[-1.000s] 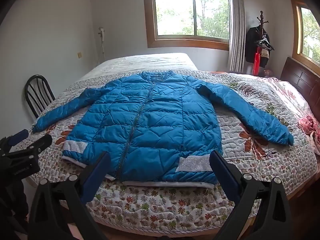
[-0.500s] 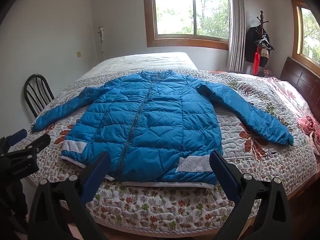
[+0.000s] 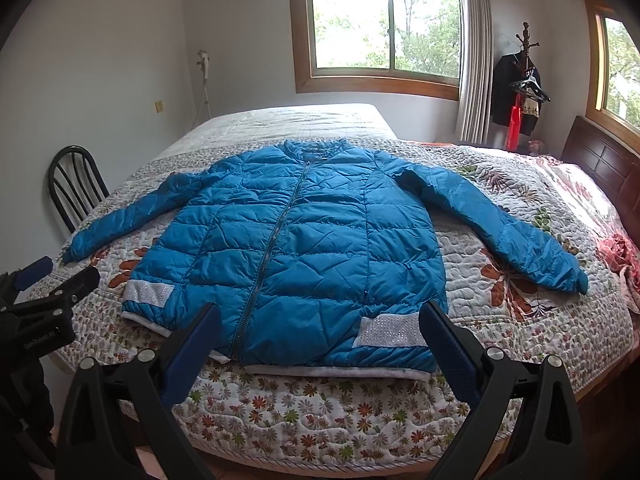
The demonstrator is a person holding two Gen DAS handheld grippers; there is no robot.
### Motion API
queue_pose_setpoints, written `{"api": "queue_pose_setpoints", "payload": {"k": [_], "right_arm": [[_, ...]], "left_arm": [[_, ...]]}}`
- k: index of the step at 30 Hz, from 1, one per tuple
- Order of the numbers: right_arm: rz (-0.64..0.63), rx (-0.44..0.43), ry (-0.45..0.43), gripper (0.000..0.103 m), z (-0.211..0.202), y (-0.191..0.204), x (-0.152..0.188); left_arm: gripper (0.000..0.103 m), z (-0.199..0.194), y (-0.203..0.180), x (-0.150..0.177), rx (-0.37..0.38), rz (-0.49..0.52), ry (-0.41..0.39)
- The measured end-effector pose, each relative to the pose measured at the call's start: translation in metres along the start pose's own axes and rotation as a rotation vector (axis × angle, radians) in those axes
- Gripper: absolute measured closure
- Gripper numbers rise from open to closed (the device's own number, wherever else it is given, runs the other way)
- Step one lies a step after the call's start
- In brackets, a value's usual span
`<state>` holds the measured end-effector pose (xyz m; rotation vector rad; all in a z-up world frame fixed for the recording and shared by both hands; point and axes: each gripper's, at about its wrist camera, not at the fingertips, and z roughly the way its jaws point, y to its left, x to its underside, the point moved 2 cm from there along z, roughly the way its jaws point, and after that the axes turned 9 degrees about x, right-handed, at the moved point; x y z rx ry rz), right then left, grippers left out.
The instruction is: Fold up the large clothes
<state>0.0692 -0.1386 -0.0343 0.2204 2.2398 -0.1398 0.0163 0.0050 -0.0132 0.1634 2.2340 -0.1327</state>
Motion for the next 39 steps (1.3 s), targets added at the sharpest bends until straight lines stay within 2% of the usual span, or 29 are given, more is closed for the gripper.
{"api": "queue_pose_setpoints", "payload": {"k": [39], "right_arm": [[-0.008,0.002,0.010,0.004,0.0081,0.0026,0.0011]], "left_arm": [[0.003,0.0021,0.0021,0.0013,-0.001,-0.001,0.002]]}}
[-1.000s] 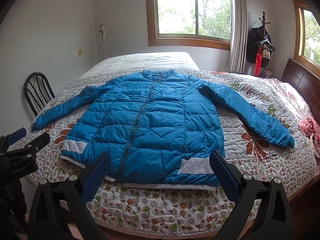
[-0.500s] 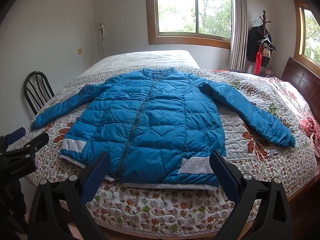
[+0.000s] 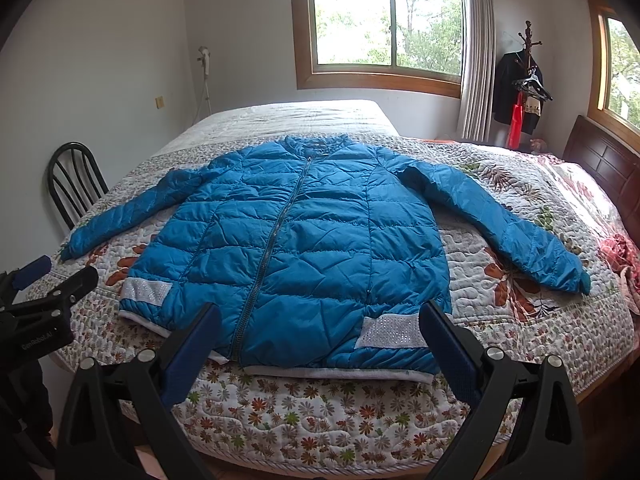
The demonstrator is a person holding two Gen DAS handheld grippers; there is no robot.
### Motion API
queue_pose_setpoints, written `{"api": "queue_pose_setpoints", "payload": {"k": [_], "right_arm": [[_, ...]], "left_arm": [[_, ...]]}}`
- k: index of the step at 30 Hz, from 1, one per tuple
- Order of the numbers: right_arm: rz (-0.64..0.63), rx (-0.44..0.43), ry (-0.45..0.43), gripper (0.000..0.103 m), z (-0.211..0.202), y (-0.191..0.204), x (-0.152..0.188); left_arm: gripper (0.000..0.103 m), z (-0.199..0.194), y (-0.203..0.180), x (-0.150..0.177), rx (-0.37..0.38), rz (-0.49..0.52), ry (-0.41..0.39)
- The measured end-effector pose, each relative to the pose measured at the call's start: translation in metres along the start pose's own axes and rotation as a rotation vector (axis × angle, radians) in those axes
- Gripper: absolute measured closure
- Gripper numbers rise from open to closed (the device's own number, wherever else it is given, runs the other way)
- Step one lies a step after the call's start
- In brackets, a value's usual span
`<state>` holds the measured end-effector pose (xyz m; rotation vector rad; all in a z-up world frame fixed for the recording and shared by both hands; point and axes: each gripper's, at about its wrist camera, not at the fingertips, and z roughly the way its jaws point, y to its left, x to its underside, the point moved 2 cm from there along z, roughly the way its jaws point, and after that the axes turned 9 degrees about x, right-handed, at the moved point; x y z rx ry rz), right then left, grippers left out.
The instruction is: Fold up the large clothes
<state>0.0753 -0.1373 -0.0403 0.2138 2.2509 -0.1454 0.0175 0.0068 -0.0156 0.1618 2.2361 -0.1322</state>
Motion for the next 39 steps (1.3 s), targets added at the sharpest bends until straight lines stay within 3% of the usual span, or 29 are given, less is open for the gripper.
{"api": "queue_pose_setpoints", "payload": {"k": [18,27,30,33,39], "right_arm": [[0.002,-0.003,0.009,0.004,0.005,-0.001,0.001],[0.003,-0.042,0.057,0.004,0.034,-0.005,-0.005],[0.075,-0.033,0.096,0.004,0.056,-0.027,-0.009],[0.173,0.010,0.158,0.004,0.085,-0.065,-0.011],[0.422,0.141,0.296,0.004,0.146,-0.186,-0.006]], "left_arm": [[0.003,0.001,0.000,0.000,0.000,0.000,0.004],[0.003,0.011,0.031,-0.002,-0.011,-0.035,0.022],[0.003,0.025,0.053,-0.008,-0.041,-0.079,0.033],[0.003,0.052,0.098,-0.010,-0.082,-0.174,0.091],[0.003,0.100,0.201,0.002,-0.251,-0.307,0.195]]}}
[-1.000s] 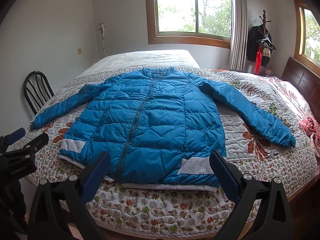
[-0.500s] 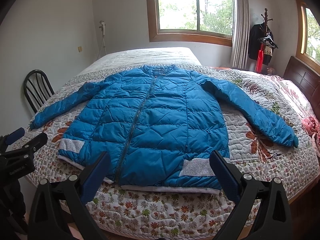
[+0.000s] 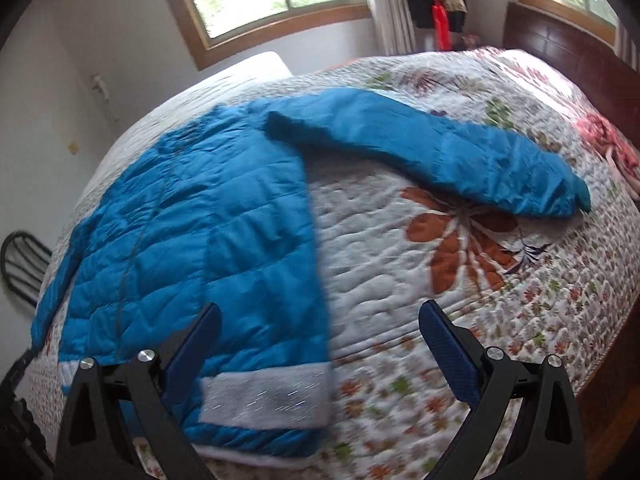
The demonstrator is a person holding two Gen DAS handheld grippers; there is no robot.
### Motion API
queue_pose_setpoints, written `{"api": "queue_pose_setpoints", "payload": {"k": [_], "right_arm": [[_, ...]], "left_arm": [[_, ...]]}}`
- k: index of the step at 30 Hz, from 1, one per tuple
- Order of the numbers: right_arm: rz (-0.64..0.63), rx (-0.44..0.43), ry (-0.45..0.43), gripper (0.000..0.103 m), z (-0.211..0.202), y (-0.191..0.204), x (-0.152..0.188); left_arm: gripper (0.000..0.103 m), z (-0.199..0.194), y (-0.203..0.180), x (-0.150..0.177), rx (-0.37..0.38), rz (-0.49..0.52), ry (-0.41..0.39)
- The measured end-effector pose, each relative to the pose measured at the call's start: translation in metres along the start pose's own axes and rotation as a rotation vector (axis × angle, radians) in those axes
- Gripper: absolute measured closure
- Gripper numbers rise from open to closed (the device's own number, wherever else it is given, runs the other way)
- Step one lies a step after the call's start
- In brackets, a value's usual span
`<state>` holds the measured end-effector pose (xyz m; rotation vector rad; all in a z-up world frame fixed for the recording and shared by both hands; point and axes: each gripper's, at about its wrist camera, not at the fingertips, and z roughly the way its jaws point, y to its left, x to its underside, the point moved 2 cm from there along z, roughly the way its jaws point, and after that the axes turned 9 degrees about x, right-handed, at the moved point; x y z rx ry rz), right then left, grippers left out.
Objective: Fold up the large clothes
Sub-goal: 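Grasp the jacket sleeve cuff with the right tool and lift it, then carry the held sleeve across the jacket body with the right tool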
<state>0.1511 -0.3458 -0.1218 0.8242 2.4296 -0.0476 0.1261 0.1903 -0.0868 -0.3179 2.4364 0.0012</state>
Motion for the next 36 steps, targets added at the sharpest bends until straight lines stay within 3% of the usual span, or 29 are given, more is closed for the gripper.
{"api": "queue_pose_setpoints", "payload": {"k": [4,9,12,14,19,22,24,27,30,34,36], "right_arm": [[0.205,0.058,0.057,0.005,0.045,-0.078,-0.039],[0.436,0.021,0.130,0.009,0.093,-0.152,-0.067],[0.508,0.044,0.136,0.009,0.110,-0.179,-0.076],[0.562,0.015,0.126,0.009,0.116,-0.192,-0.082],[0.607,0.026,0.092,0.012,0.124,-0.206,-0.098],[0.630,0.048,0.059,0.034,0.127,-0.213,-0.108],[0.638,0.062,0.051,0.057,0.130,-0.218,-0.115],[0.637,-0.016,0.037,0.085,0.129,-0.222,-0.132],[0.596,-0.053,-0.019,0.091,0.118,-0.215,-0.156],[0.555,-0.089,-0.115,0.092,0.090,-0.205,-0.176],[0.538,-0.045,-0.115,0.092,0.087,-0.202,-0.185]], "left_arm": [[0.003,0.038,0.053,-0.010,-0.087,-0.067,0.042],[0.003,0.066,0.090,-0.013,-0.094,-0.132,0.062],[0.003,0.077,0.103,-0.017,-0.091,-0.150,0.055],[0.003,0.082,0.108,-0.019,-0.079,-0.162,0.055],[0.003,0.093,0.112,-0.025,-0.071,-0.177,0.049],[0.003,0.094,0.109,-0.025,-0.074,-0.160,0.047],[0.003,0.094,0.110,-0.025,-0.067,-0.163,0.047],[0.003,0.095,0.110,-0.025,-0.071,-0.159,0.047],[0.003,0.094,0.112,-0.025,-0.065,-0.166,0.046],[0.003,0.096,0.110,-0.025,-0.063,-0.164,0.045],[0.003,0.095,0.110,-0.025,-0.057,-0.164,0.045]]}}
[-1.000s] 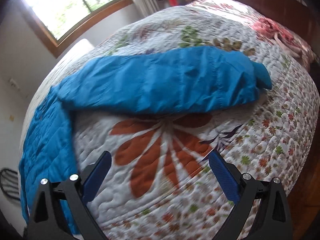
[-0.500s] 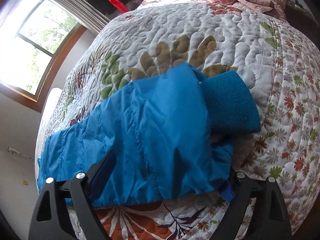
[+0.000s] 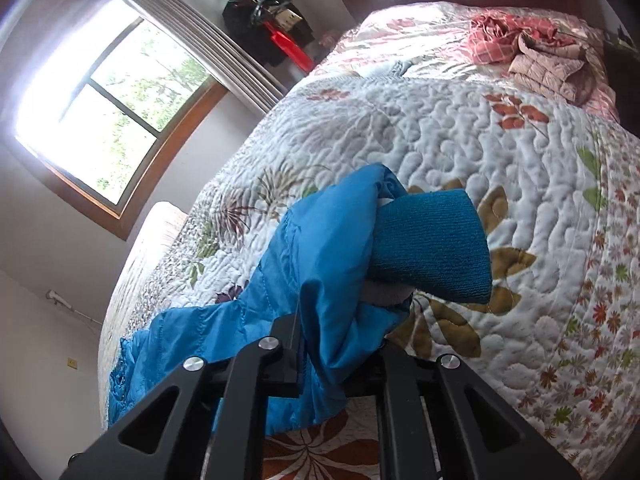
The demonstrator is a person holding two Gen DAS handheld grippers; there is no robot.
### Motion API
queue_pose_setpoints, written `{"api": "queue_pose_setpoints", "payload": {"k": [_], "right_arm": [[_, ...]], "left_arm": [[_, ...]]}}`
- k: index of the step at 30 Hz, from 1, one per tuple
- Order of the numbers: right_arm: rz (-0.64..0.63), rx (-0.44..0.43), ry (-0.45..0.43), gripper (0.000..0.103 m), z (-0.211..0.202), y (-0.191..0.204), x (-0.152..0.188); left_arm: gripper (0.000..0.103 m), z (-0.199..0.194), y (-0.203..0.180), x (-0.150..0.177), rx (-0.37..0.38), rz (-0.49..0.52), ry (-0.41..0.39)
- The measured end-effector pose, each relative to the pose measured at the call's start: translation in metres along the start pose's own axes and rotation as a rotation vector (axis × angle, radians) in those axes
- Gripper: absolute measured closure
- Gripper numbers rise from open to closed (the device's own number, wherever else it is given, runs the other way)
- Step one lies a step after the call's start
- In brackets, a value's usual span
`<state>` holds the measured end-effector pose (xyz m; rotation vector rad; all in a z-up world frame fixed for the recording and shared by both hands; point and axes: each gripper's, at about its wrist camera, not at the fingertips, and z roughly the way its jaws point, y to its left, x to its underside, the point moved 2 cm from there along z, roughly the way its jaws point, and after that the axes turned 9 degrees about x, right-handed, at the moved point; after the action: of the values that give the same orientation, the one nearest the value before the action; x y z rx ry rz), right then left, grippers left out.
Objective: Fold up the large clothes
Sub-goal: 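Carry the held sleeve across the jacket body with the right tool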
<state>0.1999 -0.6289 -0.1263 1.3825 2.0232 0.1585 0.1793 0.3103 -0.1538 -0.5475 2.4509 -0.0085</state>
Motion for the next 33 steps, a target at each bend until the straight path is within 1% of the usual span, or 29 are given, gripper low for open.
{"api": "queue_pose_setpoints", "payload": {"k": [2,4,6,8,9,11,12,14,17,18,21,23,26,28,30,32,33], "right_arm": [[-0.027,0.110,0.004,0.092,0.006,0.006,-0.003],[-0.051,0.199,0.014,0.092,0.014,0.003,0.005],[-0.043,0.276,0.056,0.092,0.030,0.002,0.009],[-0.039,0.322,0.071,0.092,0.040,0.000,0.014],[-0.042,0.337,0.066,0.092,0.039,-0.007,0.022],[-0.039,0.355,0.052,0.093,0.036,-0.002,0.020],[-0.035,0.349,0.042,0.093,0.032,0.003,0.019],[-0.038,0.320,0.009,0.093,0.018,0.019,0.016],[-0.071,0.300,-0.065,0.094,-0.009,0.051,0.014],[-0.086,0.272,-0.084,0.094,-0.017,0.065,0.013],[-0.188,0.162,-0.115,0.094,-0.039,0.122,0.022],[-0.297,0.102,-0.144,0.094,-0.051,0.173,0.039],[-0.454,-0.002,-0.149,0.094,-0.059,0.247,0.077],[-0.574,-0.077,-0.140,0.094,-0.060,0.298,0.113],[-0.686,-0.146,-0.097,0.094,-0.054,0.344,0.155],[-0.795,-0.193,-0.038,0.093,-0.040,0.379,0.199],[-0.854,-0.207,0.008,0.089,-0.031,0.390,0.220]], "left_arm": [[0.003,0.000,0.000,0.000,0.009,0.001,0.003],[0.003,0.001,0.001,0.000,0.017,0.003,0.004],[0.003,0.001,0.001,0.000,0.026,0.010,0.005],[0.003,0.001,0.000,0.000,0.032,0.019,0.007],[0.003,0.001,0.001,-0.001,0.036,0.024,0.009],[0.003,0.003,0.000,-0.002,0.047,0.040,0.012],[0.003,0.004,0.001,-0.004,0.053,0.047,0.013],[0.003,0.005,0.002,-0.004,0.066,0.059,0.014],[0.003,0.004,0.004,-0.005,0.089,0.063,0.011],[0.003,0.003,0.005,-0.005,0.099,0.060,0.010],[0.003,-0.005,0.011,-0.011,0.139,0.048,-0.014],[0.003,-0.011,0.018,-0.018,0.107,0.054,-0.038],[0.003,-0.014,0.032,-0.031,0.078,0.043,-0.060],[0.003,-0.012,0.045,-0.039,0.074,0.016,-0.062],[0.003,-0.012,0.056,-0.047,0.059,-0.006,-0.066],[0.003,-0.014,0.062,-0.055,0.038,-0.014,-0.070],[0.003,-0.015,0.063,-0.059,0.040,-0.014,-0.072]]}}
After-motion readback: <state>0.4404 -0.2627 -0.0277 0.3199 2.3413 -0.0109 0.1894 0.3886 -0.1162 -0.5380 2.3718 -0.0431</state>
